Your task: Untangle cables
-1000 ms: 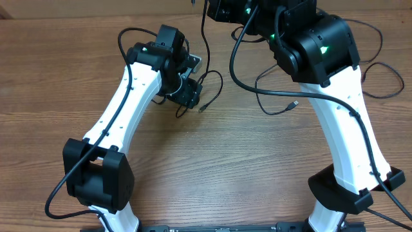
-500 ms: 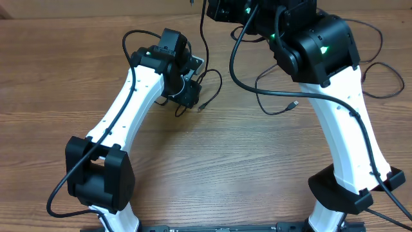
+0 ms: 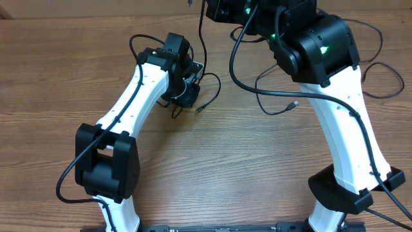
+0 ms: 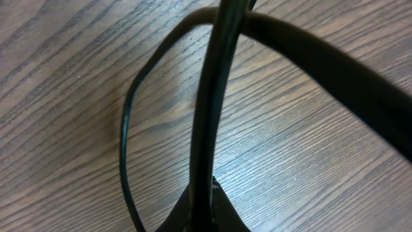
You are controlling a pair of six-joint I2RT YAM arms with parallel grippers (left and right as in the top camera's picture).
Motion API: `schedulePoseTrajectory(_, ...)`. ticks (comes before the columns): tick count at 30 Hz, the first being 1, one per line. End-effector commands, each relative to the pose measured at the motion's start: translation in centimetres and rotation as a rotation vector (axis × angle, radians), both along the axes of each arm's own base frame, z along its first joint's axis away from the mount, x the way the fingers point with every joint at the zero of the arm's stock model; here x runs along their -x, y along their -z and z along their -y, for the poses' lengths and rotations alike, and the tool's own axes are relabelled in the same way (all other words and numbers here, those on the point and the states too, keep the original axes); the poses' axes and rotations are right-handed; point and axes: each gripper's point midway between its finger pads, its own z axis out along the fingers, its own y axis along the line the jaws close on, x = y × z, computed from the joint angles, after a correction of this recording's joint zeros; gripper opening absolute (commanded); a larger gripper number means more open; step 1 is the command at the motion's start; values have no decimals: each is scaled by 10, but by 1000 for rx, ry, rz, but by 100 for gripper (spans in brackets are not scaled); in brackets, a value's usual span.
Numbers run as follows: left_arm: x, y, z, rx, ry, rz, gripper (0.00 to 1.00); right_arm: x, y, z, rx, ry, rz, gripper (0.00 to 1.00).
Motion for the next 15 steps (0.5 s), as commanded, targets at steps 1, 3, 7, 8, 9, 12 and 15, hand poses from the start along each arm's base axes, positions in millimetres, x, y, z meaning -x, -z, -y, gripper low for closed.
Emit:
schedulePoseTrajectory(1,-2,-3,2,22,-51,-14,4,7,-16,4,-27,-2,30,4)
schedulePoseTrajectory(3,-4,-5,0,24,-68,-12,4,6,-16,4,-23,-1,32,4)
schedulePoseTrajectory(7,-8,-18,-6,34,-123,-19,4,3,-12,10,-6,32,25,4)
schedulePoseTrajectory(8,-11,-24,-8,37,-140,-16,4,1,-10,14,6,58,20,4)
schedulePoseTrajectory(9,-14,-30,-10,41,-161,-12,4,-1,-8,17,17,79,17,4)
schedulePoseTrajectory(12,-26,-57,-20,62,-240,14,4,-4,-2,25,43,126,7,4)
schedulePoseTrajectory(15,-41,-86,-33,92,-342,52,4,-4,0,26,48,129,2,4)
